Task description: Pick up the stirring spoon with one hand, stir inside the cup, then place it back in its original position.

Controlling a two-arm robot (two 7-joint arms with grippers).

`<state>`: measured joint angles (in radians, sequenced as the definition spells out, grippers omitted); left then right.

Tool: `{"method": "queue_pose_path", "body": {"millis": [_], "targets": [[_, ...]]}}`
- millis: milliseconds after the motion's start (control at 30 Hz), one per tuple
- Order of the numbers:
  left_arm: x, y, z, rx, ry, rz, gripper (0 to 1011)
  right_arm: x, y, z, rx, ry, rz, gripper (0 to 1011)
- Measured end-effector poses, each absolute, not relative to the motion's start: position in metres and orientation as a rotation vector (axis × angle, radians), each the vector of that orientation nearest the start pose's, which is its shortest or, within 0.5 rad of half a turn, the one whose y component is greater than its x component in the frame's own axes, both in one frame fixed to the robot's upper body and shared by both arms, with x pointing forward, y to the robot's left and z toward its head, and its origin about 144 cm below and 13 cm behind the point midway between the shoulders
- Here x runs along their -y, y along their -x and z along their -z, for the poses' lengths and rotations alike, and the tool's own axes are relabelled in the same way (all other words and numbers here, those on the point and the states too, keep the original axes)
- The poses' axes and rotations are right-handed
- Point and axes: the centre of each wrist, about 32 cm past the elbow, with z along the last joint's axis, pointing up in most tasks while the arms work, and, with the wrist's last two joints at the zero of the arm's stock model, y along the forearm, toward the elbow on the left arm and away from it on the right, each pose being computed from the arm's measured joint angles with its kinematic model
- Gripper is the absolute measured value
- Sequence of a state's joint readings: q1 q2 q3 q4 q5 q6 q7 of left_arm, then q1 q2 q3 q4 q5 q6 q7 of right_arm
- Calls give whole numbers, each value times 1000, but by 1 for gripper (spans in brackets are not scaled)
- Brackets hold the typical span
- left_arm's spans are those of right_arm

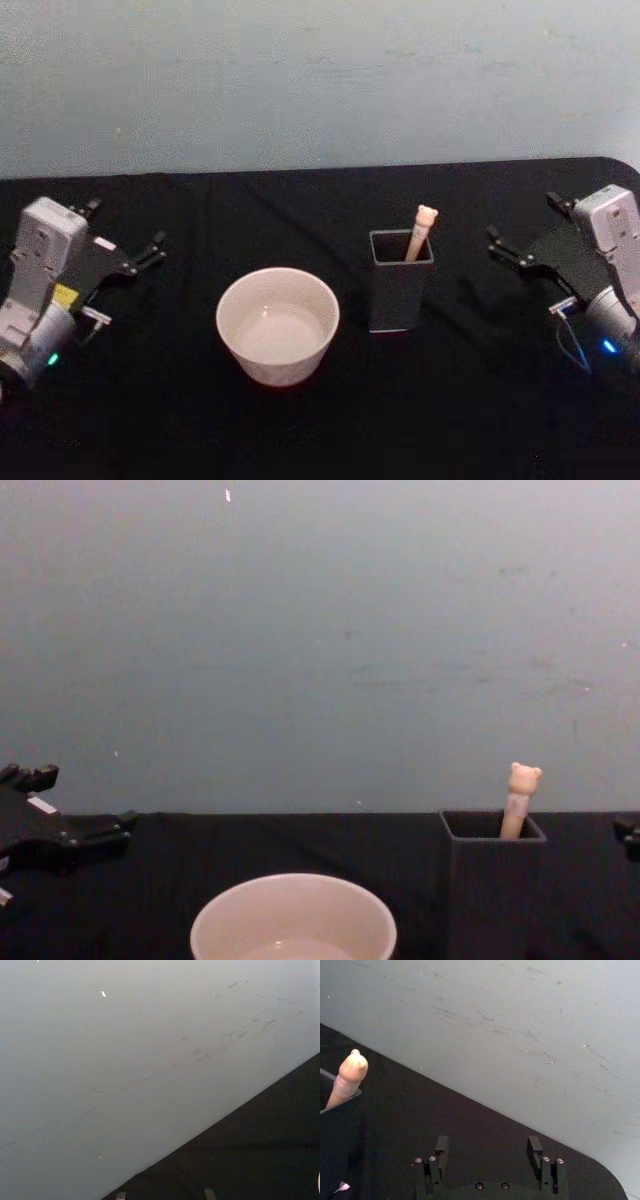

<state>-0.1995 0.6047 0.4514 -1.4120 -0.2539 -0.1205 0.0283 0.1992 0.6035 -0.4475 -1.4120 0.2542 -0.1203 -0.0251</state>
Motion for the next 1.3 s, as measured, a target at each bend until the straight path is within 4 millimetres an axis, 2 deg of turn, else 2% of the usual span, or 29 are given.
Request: {"method": "queue_pose_path", "body": {"millis": [200, 433, 733, 967, 1300], "targets": [[-310, -489, -1140, 285, -304, -1248, 1001, 313, -485, -1145, 259, 269, 1218, 1002], [-310, -489, -1140, 285, -304, -1248, 1001, 320, -469, -1153, 207, 190, 1094, 1002], [-310, -489, -1140, 285, -304, -1248, 1001, 317, -458, -1160, 165, 100, 976, 1002], [-310, -489, -1140, 285, -304, -1248, 1001, 306, -466, -1162, 121, 52, 927, 1002], [-310, -489, -1140, 285, -304, -1248, 1001, 291, -490, -1162, 0, -10, 898, 1002]]}}
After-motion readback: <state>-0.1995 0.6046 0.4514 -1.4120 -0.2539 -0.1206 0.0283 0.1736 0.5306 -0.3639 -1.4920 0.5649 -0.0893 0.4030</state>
